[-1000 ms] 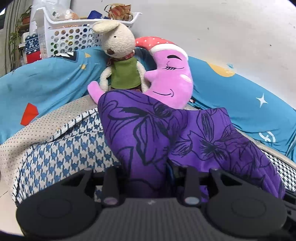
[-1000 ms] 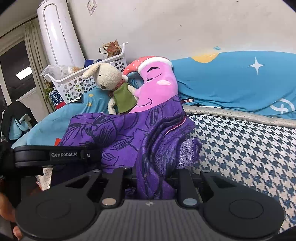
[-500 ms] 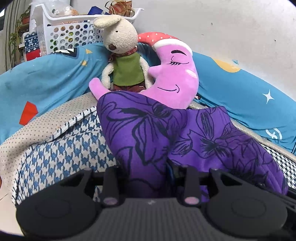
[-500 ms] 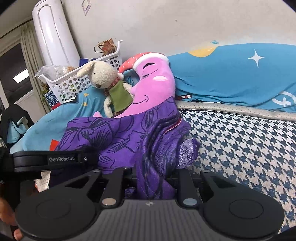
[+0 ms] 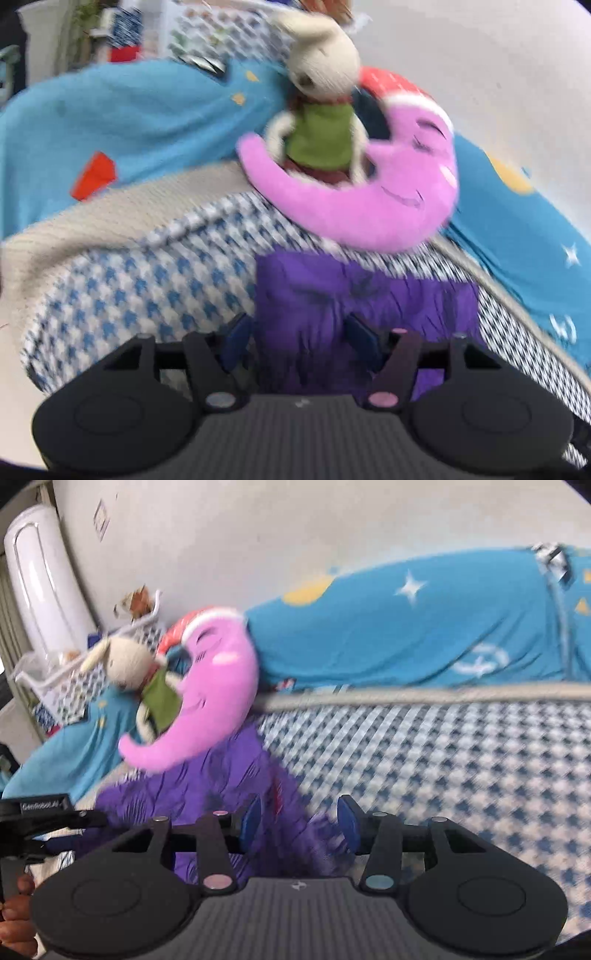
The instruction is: Fold clothes
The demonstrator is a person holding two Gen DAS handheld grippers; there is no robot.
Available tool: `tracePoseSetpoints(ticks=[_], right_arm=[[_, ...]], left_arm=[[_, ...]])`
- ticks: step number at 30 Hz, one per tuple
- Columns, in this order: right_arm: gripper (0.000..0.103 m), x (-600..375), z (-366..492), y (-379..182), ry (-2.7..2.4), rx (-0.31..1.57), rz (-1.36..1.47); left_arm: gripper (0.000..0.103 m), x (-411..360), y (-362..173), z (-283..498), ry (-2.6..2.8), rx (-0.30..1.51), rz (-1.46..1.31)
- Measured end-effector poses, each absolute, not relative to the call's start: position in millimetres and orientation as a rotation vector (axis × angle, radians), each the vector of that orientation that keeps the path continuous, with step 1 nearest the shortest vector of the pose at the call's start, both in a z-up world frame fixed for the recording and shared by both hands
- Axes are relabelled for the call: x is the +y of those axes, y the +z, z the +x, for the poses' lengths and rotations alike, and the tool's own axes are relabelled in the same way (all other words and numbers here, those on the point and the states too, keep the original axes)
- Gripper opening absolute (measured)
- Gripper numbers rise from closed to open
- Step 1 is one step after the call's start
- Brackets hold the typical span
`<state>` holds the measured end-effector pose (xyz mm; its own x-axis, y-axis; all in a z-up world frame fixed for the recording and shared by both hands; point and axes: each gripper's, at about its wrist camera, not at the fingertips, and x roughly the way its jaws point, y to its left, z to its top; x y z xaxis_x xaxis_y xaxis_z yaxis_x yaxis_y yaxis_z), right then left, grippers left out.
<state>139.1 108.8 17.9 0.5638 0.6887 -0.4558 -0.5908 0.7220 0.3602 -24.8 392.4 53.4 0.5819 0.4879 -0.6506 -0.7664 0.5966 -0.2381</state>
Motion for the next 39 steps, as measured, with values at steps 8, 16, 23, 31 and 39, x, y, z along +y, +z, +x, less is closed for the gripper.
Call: tracePoseSetpoints(ticks=[8, 16, 23, 31, 39], right_arm=[[0.046, 122.0, 121.4, 22.8, 0.944, 0.618, 0.140], [0.045, 144.2, 124.4, -8.2, 0.934, 0.703, 0.063], [0.044, 149.0, 122.9, -13.5, 0.918, 0.688, 0.007], [0.045, 147.3, 105.7, 3.6, 0.935, 0.668, -0.041], [0.046, 146.2, 57.6, 26.4, 1.076, 0.640, -0.073]], left_arm=[[0.073, 417.5, 52.6, -33.7, 0.831, 0.544, -0.557], [0.076, 425.9, 29.8, -19.0, 0.837, 0.630, -0.531], [0.078, 441.4, 14.2, -6.5, 0.873, 0.671, -0.526], [0.084, 447.2, 17.9, -9.7, 0.882, 0.680, -0.552], [0.092, 426.2, 47.4, -19.6, 0.827, 0.650, -0.564]])
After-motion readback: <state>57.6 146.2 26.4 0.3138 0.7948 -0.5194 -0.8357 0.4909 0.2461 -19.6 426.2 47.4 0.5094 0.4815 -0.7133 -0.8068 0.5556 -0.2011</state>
